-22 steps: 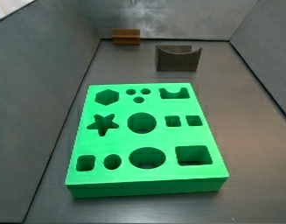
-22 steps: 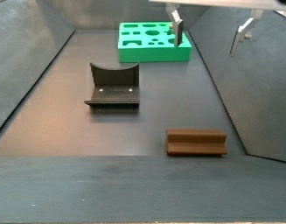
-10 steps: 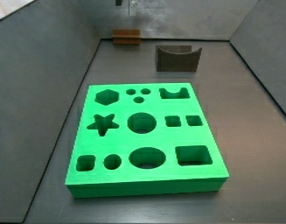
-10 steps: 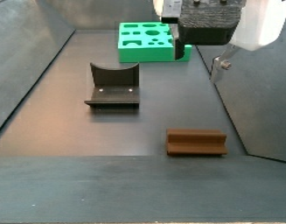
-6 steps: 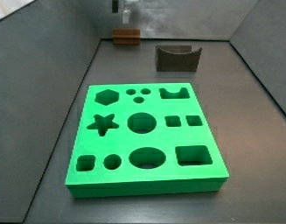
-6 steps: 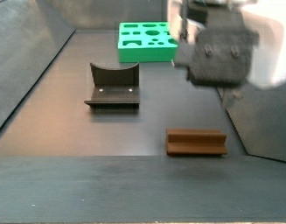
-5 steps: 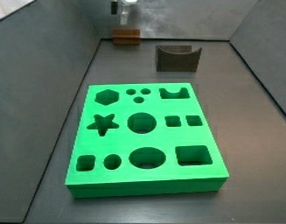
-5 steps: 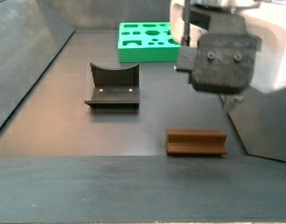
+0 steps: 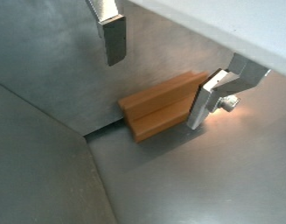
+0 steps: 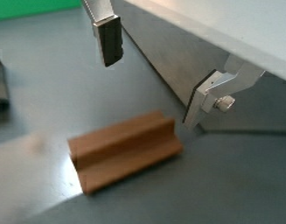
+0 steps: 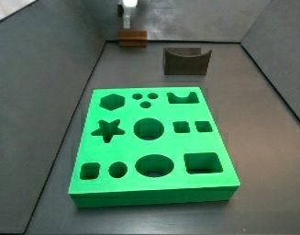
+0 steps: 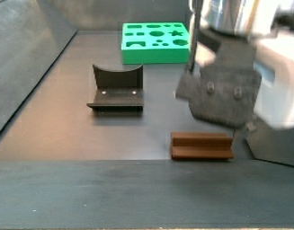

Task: Pick up the star object. Move up. Place the star object on the fixture. Regrasp the star object. Move to above the board. Insert the star object.
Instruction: Pick up the star object.

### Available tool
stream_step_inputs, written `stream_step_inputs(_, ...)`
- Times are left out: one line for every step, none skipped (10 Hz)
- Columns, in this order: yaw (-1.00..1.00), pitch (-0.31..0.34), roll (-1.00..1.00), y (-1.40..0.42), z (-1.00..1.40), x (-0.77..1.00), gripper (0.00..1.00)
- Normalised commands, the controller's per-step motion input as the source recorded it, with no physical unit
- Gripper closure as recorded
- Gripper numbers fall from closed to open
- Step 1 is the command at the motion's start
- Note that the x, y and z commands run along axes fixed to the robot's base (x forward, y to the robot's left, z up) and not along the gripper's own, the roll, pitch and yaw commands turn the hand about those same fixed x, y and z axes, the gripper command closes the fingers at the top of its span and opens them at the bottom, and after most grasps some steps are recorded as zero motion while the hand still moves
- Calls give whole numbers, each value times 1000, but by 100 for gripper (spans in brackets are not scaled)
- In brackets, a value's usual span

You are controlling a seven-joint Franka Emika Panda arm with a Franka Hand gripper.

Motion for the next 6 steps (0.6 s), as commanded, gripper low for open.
stream_step_inputs(-97, -203, 11, 54, -771, -69, 0)
stream_step_inputs(-120, -233, -17, 0, -754, 0, 0)
stream_step_inputs(-157, -211, -31, 0, -780, 89, 0)
stream_step_inputs(-231, -166, -59, 3, -720, 283, 0)
stream_step_inputs(-414, -64, -90, 154, -546, 426, 0)
stream_step_inputs(-494, -59, -153, 289, -463, 371, 0)
